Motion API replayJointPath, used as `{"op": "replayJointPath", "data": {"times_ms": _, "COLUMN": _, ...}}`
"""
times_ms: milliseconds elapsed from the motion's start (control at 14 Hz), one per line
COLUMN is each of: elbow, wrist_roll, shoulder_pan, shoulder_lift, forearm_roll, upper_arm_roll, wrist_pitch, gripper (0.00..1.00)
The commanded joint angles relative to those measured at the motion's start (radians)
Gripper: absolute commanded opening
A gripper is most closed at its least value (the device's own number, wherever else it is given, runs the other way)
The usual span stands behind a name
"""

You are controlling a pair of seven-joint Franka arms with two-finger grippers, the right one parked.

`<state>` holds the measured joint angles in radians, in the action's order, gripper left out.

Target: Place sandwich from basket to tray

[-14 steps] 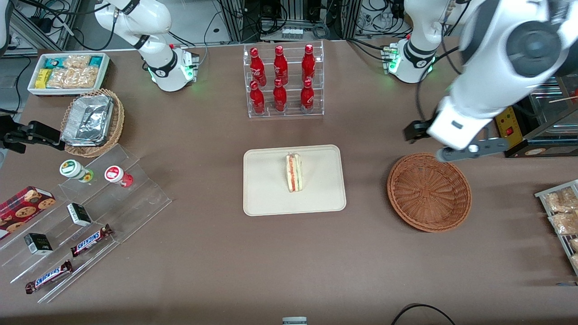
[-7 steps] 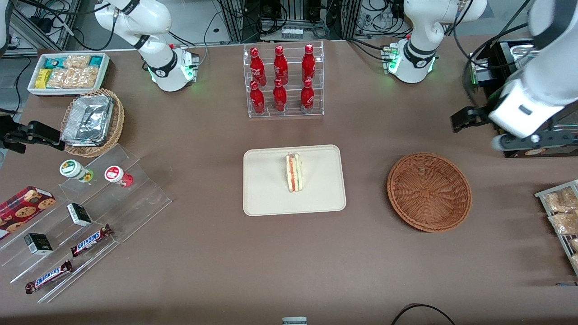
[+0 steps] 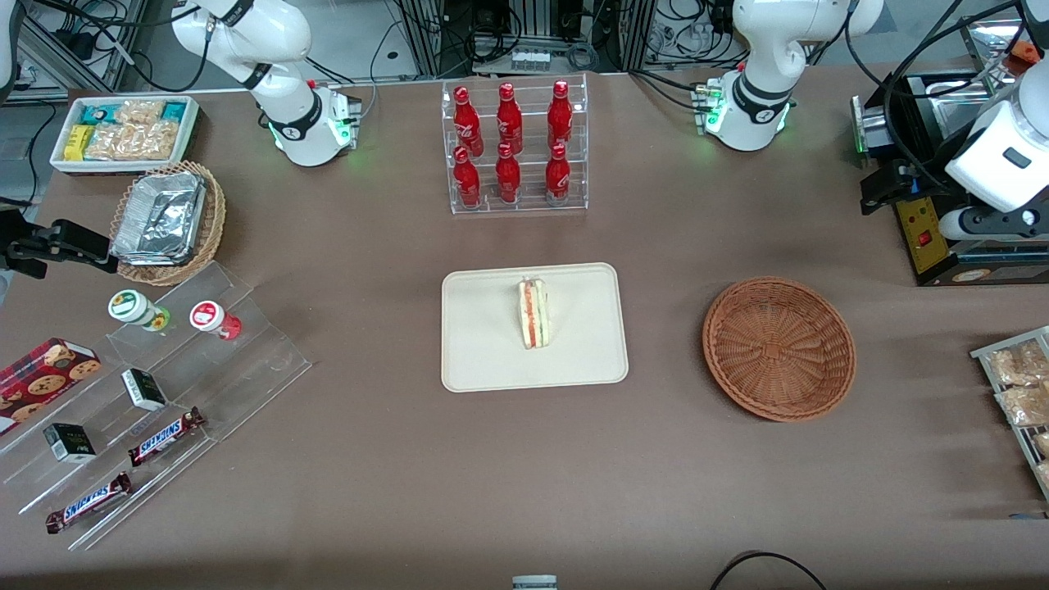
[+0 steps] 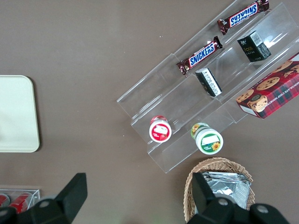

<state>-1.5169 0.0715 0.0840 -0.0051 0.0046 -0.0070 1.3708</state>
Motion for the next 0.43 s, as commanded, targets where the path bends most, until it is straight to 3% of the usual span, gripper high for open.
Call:
{"op": "replayJointPath", "data": {"times_ms": 0, "elbow": -0.023, "wrist_roll": -0.021, "shoulder_pan": -0.015, "shoulder_lift": -0.027, "forearm_roll": 0.002, "upper_arm_roll": -0.007, "wrist_pitch": 0.007, "gripper": 1.0}}
{"op": "replayJointPath", "data": {"times_ms": 357, "elbow": 0.009, "wrist_roll": -0.022, "shoulder_pan": -0.023, "shoulder_lift": 0.004, "forearm_roll": 0.006, "upper_arm_roll": -0.007, "wrist_pitch": 0.005, "gripper": 1.0}}
